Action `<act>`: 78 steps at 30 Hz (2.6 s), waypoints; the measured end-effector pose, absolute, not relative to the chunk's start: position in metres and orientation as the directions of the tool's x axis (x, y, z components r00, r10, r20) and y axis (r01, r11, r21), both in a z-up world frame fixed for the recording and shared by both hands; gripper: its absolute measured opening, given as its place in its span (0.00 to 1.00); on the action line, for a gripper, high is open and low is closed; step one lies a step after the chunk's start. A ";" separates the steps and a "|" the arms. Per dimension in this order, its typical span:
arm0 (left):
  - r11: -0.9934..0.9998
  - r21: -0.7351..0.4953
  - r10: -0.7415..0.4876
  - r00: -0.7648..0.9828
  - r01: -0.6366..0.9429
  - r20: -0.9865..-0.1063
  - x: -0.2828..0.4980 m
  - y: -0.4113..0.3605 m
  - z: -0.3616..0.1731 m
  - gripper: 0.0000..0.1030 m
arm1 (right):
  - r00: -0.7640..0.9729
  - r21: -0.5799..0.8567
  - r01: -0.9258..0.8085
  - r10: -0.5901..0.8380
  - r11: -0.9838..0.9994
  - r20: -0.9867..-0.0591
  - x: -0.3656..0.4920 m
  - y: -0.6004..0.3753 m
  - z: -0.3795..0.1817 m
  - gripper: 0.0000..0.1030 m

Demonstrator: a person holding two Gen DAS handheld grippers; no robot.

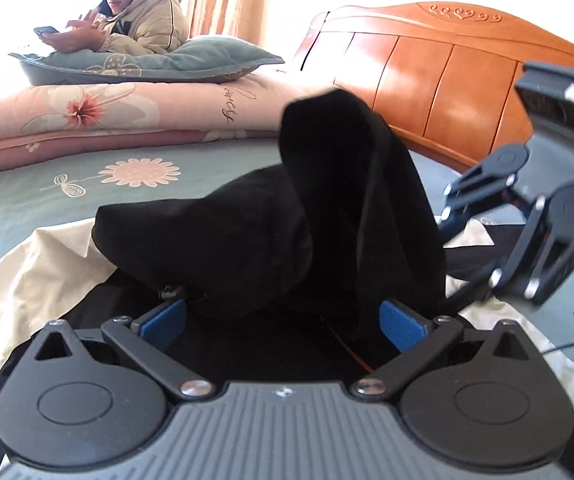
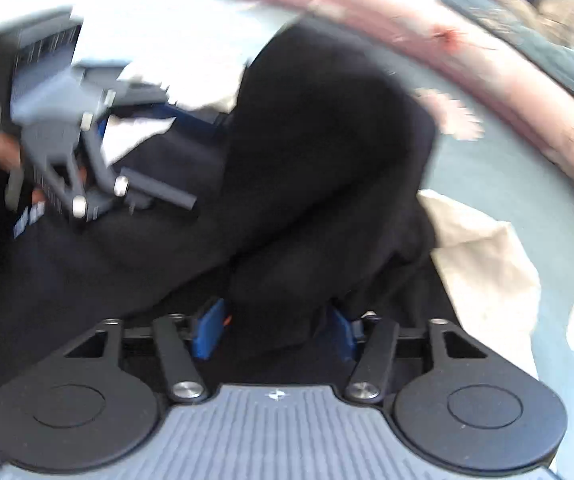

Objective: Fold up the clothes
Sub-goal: 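Lift the held hood up off the collar with the right gripper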

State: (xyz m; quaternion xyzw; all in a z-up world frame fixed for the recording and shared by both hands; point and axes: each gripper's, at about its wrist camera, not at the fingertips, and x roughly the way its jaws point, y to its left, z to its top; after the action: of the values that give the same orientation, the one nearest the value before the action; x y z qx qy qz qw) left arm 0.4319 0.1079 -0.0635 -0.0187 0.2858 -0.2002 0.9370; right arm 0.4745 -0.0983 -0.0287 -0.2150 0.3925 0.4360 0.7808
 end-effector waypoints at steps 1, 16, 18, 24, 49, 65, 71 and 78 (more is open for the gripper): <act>0.923 -0.147 -0.378 0.759 0.357 -0.531 0.432 0.109 -0.063 0.99 | 0.335 0.020 -0.833 0.533 0.553 -0.777 0.476 -0.103 -0.019 0.70; 0.934 -0.180 -0.356 0.767 0.308 -0.534 0.433 0.119 -0.064 0.99 | 0.261 0.556 -0.541 0.754 0.631 -0.602 0.540 -0.105 -0.036 0.75; 0.938 -0.185 -0.348 0.769 0.295 -0.537 0.434 0.122 -0.065 0.99 | 0.271 0.492 -0.578 0.722 0.651 -0.637 0.531 -0.092 -0.037 0.41; 0.942 -0.203 -0.336 0.779 0.268 -0.529 0.434 0.130 -0.063 0.99 | 0.440 0.142 -0.680 0.556 0.719 -0.706 0.515 -0.064 0.001 0.12; 0.908 -0.311 -0.414 0.719 0.281 -0.558 0.454 0.131 -0.094 0.99 | 0.930 -0.539 -0.367 0.286 0.758 -0.230 0.686 0.094 0.066 0.12; 0.928 -0.244 -0.360 0.847 0.281 -0.391 0.465 0.131 -0.081 0.99 | 0.813 -0.426 -0.582 0.490 0.692 -0.315 0.629 0.036 0.092 0.12; 0.755 -0.513 -0.598 0.749 0.408 -0.285 0.544 0.151 -0.097 0.99 | 0.753 -0.375 -0.657 0.558 0.654 -0.348 0.612 -0.004 0.108 0.12; 0.847 -0.386 -0.502 0.786 0.364 -0.360 0.606 0.133 -0.120 1.00 | 0.799 -0.453 -0.600 0.466 0.659 -0.380 0.621 -0.022 0.079 0.15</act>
State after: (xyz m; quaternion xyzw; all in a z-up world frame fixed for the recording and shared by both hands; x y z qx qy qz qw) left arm 0.6056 0.1326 -0.1198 -0.1499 0.2302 -0.2320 0.9331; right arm 0.6212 -0.0220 0.0793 -0.2887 0.1162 0.2950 0.9034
